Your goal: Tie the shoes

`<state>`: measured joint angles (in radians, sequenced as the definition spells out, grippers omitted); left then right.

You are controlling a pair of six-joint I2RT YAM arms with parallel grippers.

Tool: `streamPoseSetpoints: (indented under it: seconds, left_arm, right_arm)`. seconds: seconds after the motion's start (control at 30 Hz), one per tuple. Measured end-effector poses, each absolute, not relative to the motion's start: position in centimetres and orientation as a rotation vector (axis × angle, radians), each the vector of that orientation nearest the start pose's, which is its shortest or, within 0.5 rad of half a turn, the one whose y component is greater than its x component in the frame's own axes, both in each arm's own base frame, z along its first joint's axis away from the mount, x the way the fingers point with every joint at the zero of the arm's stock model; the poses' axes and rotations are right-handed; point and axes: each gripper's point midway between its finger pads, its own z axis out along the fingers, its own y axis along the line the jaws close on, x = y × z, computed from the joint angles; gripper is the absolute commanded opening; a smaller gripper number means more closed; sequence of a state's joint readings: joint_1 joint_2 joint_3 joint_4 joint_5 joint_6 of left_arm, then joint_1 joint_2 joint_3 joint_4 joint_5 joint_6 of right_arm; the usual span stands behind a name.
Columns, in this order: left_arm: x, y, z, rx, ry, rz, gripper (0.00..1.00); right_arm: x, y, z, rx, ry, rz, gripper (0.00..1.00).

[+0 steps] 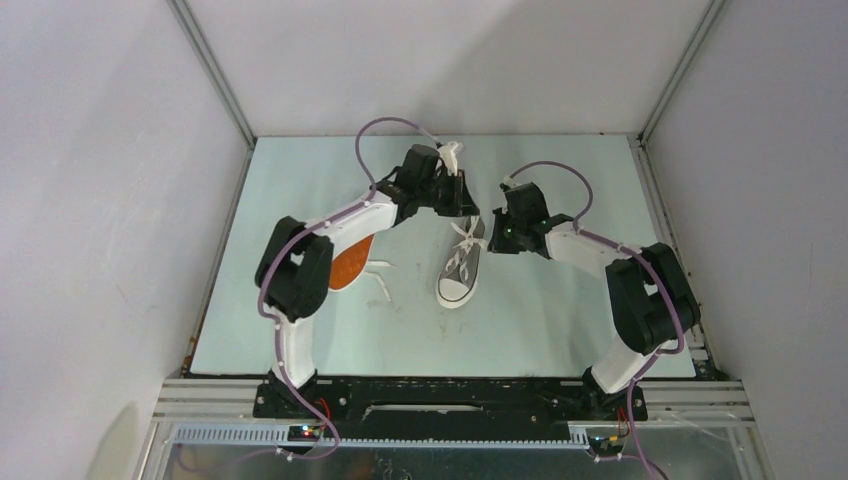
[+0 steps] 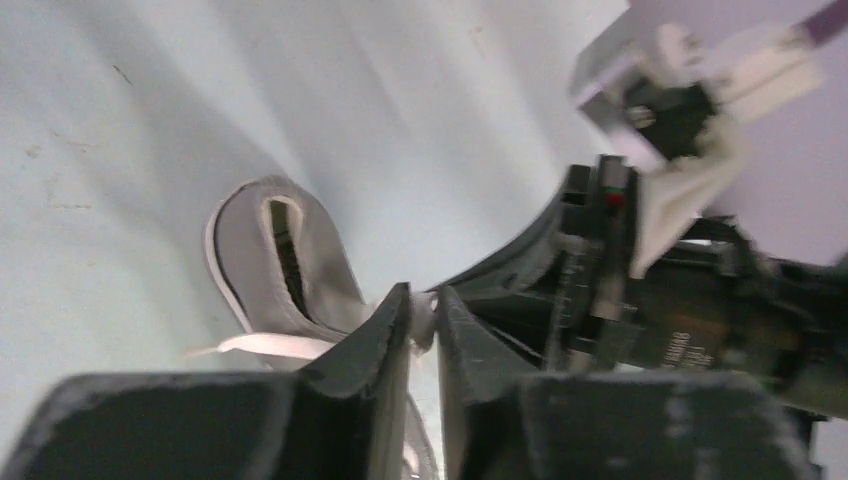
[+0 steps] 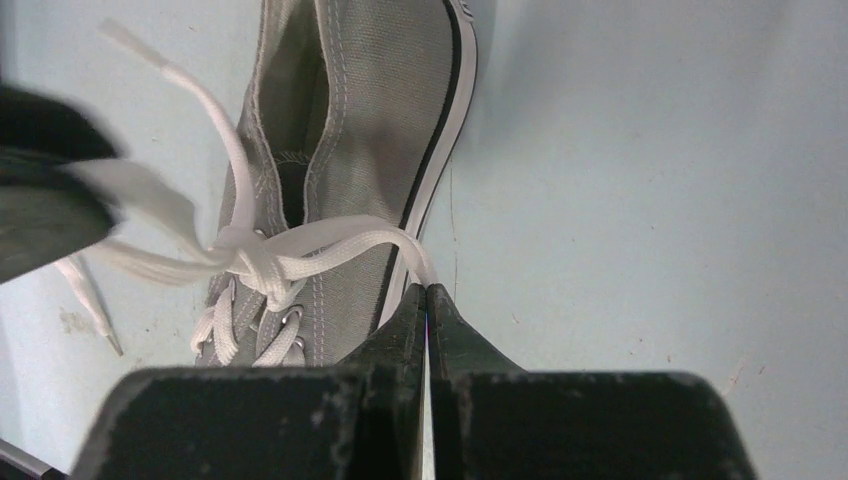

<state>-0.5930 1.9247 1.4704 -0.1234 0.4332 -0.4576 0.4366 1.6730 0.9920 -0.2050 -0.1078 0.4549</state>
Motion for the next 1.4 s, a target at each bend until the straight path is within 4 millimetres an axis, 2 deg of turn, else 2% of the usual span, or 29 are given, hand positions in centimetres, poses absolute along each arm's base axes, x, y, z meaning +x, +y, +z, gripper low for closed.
streamPoseSetpoints:
  seconds: [0.03, 0.1, 0.2, 0.27, 0.33, 0.43, 0.57, 0.63, 0.7, 0.77, 0.83, 0.87, 0.97, 1.03, 1.27, 1.4]
  left_arm:
    - [39.1, -37.3, 14.9, 0.41, 2.253, -1.059, 0.4]
    - [39.5, -37.3, 13.9, 0.394, 2.272, -1.065, 0.51]
    - [39.4, -36.3, 12.5, 0.357, 2.309, -1.055, 0.59]
    - [38.9, -34.9, 11.7, 0.334, 2.328, -1.026, 0.66]
    - [38.0, -33.5, 11.5, 0.321, 2.34, -0.988, 0.69]
    - [36.5, -31.5, 12.5, 0.313, 2.329, -0.94, 0.68]
    - [34.9, -29.7, 15.2, 0.326, 2.254, -0.906, 0.58]
    - [34.5, -29.3, 15.6, 0.329, 2.231, -0.899, 0.5]
    - [34.2, -28.9, 14.9, 0.329, 2.236, -0.889, 0.42]
    - [33.5, -28.5, 13.2, 0.333, 2.27, -0.877, 0.34]
    - [32.8, -28.3, 11.8, 0.346, 2.309, -0.88, 0.29]
    - [32.8, -28.4, 11.2, 0.355, 2.322, -0.886, 0.31]
    - [32.9, -28.9, 9.9, 0.386, 2.331, -0.902, 0.43]
    - [33.1, -29.3, 9.5, 0.405, 2.32, -0.919, 0.47]
    - [33.9, -31.3, 9.3, 0.465, 2.264, -0.973, 0.48]
    - [34.5, -32.6, 8.8, 0.5, 2.261, -0.995, 0.4]
  right_arm:
    - [34.9, 20.4, 5.4, -0.024, 2.519, 0.517, 0.0]
    - [35.0, 20.5, 5.6, -0.022, 2.515, 0.538, 0.0]
    - [35.1, 20.7, 5.8, -0.023, 2.509, 0.564, 0.0]
    - [35.2, 20.8, 5.9, -0.025, 2.504, 0.581, 0.0]
    - [35.2, 21.0, 6.0, -0.028, 2.499, 0.598, 0.0]
    - [35.1, 21.1, 6.1, -0.034, 2.494, 0.624, 0.0]
    - [34.9, 21.4, 6.4, -0.041, 2.49, 0.655, 0.0]
    - [34.9, 21.5, 6.6, -0.046, 2.485, 0.669, 0.0]
    - [34.9, 21.7, 6.7, -0.051, 2.48, 0.681, 0.0]
    - [34.9, 21.7, 6.8, -0.053, 2.479, 0.689, 0.0]
    - [34.9, 21.8, 6.8, -0.056, 2.478, 0.696, 0.0]
    - [34.9, 21.8, 6.9, -0.057, 2.477, 0.699, 0.0]
    - [34.8, 21.9, 6.9, -0.06, 2.477, 0.707, 0.0]
    - [34.8, 21.9, 6.9, -0.061, 2.477, 0.712, 0.0]
    - [34.7, 22.1, 7.0, -0.066, 2.478, 0.726, 0.0]
    - [34.7, 22.2, 7.1, -0.069, 2.476, 0.734, 0.0]
